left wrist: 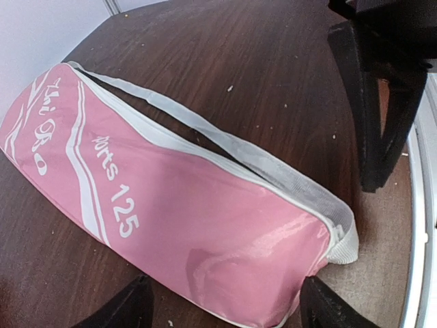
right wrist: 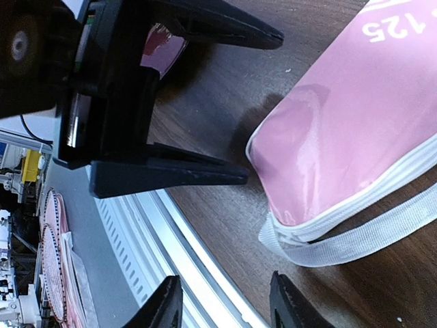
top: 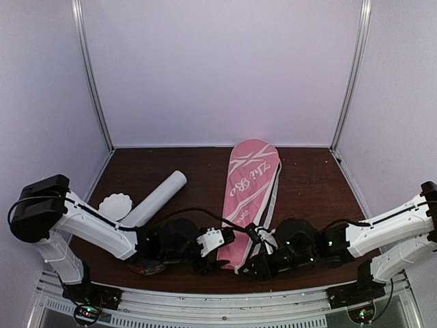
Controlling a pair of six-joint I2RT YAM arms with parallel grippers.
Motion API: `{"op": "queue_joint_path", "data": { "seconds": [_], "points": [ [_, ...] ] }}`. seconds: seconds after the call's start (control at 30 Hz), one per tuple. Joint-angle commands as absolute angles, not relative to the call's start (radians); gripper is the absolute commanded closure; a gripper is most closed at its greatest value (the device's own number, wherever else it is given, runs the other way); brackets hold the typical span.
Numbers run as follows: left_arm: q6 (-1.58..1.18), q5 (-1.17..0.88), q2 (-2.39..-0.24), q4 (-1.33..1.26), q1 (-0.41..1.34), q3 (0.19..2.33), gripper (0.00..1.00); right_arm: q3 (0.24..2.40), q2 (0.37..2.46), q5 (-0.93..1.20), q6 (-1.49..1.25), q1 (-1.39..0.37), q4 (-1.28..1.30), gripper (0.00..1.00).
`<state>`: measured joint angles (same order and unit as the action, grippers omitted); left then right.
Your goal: Pack up the badminton gear
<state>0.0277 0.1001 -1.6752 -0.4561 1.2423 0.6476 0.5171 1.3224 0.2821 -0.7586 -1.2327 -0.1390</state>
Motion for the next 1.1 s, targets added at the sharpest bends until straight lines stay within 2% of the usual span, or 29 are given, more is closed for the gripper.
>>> {"op": "queue_joint_path", "data": {
  "seconds": [0.0,0.17,0.27,0.53,0.8,1.07],
  "points": [
    [0.000,0.047,-1.609,-0.393,1.230,0.683,0.23,0.536,1.261,0.281,-0.719,-1.200,-0.073,0.52],
    [-0.016,0.046,-1.570,-0.295,1.228,0.697,0.22,0.537,1.178,0.269,-0.693,-1.125,-0.017,0.47],
    [-0.070,0.078,-1.553,-0.232,1.193,0.741,0.22,0.557,1.172,0.252,-0.689,-1.000,0.034,0.48],
    [-0.165,0.097,-1.751,0.087,1.103,1.166,0.24,0.687,1.258,0.288,-0.619,-0.739,0.112,0.54],
    [-0.261,0.108,-2.065,0.251,1.023,1.517,0.33,0.779,1.330,0.275,-0.556,-0.670,0.156,0.54],
    [-0.248,0.081,-2.213,0.377,1.008,1.636,0.39,0.818,1.421,0.298,-0.542,-0.662,0.145,0.57]
  ]
}}
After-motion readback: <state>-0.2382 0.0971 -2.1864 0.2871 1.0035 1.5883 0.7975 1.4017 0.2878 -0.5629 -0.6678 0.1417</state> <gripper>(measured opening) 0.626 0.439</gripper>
